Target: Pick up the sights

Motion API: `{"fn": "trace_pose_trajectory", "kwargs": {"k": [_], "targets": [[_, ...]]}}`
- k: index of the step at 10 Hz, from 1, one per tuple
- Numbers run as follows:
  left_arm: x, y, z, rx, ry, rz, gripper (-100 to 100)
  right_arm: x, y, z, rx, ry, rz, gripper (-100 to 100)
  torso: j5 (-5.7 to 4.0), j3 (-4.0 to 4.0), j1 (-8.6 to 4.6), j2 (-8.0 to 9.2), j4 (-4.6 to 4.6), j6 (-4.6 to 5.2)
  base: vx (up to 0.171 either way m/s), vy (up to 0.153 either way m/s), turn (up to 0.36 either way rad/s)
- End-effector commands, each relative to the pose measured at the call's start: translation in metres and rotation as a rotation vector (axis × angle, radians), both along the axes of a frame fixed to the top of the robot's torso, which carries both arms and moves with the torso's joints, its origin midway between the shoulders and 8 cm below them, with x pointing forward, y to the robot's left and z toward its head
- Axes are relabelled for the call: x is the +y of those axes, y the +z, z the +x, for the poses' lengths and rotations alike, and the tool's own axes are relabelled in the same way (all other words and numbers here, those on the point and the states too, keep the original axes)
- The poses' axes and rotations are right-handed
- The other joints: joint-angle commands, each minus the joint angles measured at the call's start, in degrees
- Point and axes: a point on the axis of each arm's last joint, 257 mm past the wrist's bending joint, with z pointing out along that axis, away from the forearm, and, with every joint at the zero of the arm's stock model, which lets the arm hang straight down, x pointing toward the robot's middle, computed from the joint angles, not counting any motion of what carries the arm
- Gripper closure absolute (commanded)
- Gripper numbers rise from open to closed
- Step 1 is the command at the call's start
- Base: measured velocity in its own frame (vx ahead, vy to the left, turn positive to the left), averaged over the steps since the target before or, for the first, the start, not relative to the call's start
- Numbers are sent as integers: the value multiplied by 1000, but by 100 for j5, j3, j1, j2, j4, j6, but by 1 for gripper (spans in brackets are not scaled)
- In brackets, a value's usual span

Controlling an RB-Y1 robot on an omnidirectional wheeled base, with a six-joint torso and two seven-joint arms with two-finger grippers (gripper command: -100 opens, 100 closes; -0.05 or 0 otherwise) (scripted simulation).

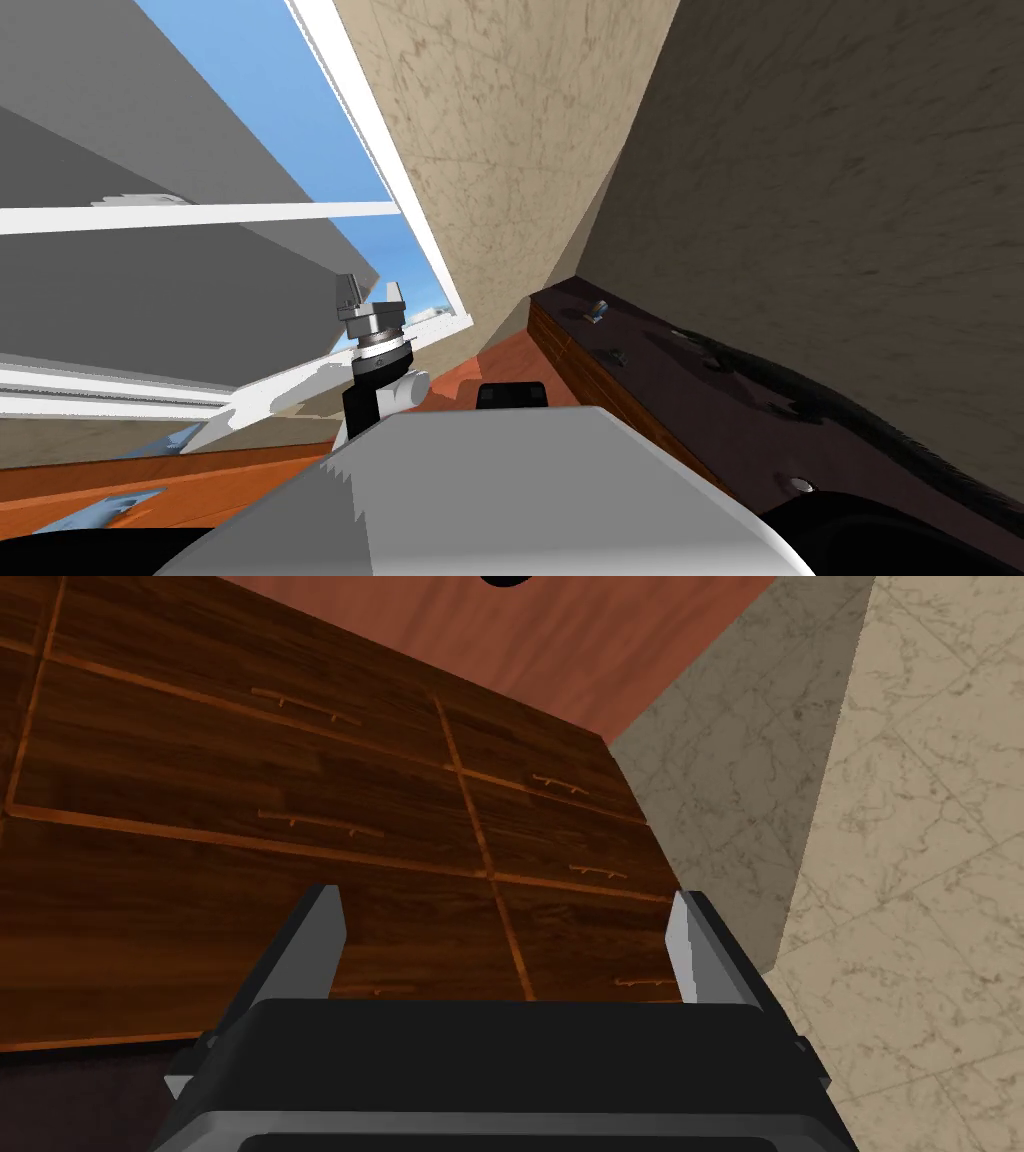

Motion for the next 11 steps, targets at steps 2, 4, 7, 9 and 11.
{"fn": "trace_pose_trajectory", "kwargs": {"k": [2, 4, 7, 9, 11], "targets": [[0, 0, 0, 0, 0, 0, 0, -16, -11, -46, 106, 69, -89, -100, 0, 8, 0, 17, 3, 7, 129, 16, 108], [0, 0, 0, 0, 0, 0, 0, -46, -17, -95, 223, 151, -191, -100, -1, 13, -7, 24, 5, 2, 179, -1, 318], [0, 0, 0, 0, 0, 0, 0, -76, -17, -136, 323, 231, -285, -100, -5, 0, -19, 2, 0, 5, 191, -39, 208], [0, 0, 0, 0, 0, 0, 0, -104, -14, -166, 406, 306, -368, -100, -7, 8, -32, 15, 3, 2, 178, -83, 273], [0, 0, 0, 0, 0, 0, 0, -118, -12, -178, 440, 341, -406, -100, -8, -6, -36, -9, -2, 4, 193, -102, 137]]}}
